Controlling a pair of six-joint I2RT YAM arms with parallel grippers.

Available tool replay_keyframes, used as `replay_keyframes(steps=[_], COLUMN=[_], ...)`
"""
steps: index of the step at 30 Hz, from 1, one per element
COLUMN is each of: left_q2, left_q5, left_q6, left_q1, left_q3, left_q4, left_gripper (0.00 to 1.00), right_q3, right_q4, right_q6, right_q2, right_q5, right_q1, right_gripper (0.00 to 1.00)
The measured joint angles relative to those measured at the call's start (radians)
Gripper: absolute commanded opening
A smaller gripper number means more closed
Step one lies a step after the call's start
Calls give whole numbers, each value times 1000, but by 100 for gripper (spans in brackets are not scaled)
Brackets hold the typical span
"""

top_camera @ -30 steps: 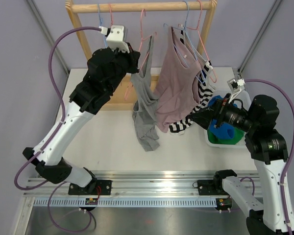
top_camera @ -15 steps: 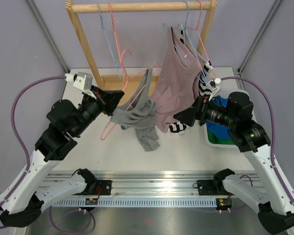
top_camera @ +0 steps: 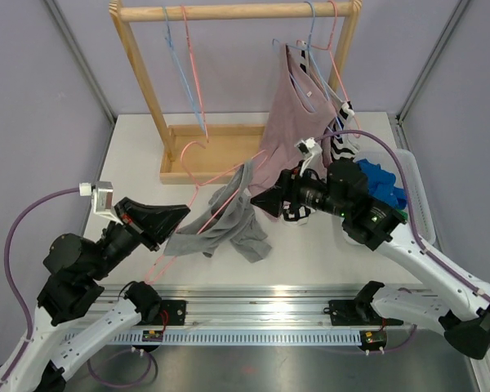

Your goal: Remove the tank top from the hanger

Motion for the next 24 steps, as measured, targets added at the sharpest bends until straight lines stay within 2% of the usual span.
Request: replay_keyframes(steps=[6, 9, 11, 15, 17, 18, 20, 21, 24], left_q2=[-76, -85, -95, -111, -121, -126, -134, -136, -136], left_q5=[21, 29, 37, 40, 39, 39, 39, 39, 39], left_q6=[-64, -82, -95, -103, -103, -103, -103, -103, -103], left_q1=[0, 0, 0, 0, 0, 0, 0, 0, 0], left_q3=[-41, -51, -59, -61, -61, -61, -61, -61, -61], left_q4=[-39, -59, -69, -100, -112, -118, -132, -138, -154], left_gripper=[0, 0, 0, 0, 0, 0, 0, 0, 0], right_q3=[53, 73, 80, 82, 82, 82, 82, 82, 82], right_q4=[44, 69, 89, 114, 127, 132, 138, 140, 141], right_q6=[-83, -117, -134, -160, -171, -177, -190, -196, -214], right_q2=[119, 159, 176, 192, 193, 193, 194, 196, 203], right_q5=[149, 210, 257, 346, 385, 402, 429, 439, 477], right_q1=[152, 191, 203, 209, 209, 210, 211, 211, 211], right_gripper=[64, 54, 41, 32, 23, 15, 12, 0, 0])
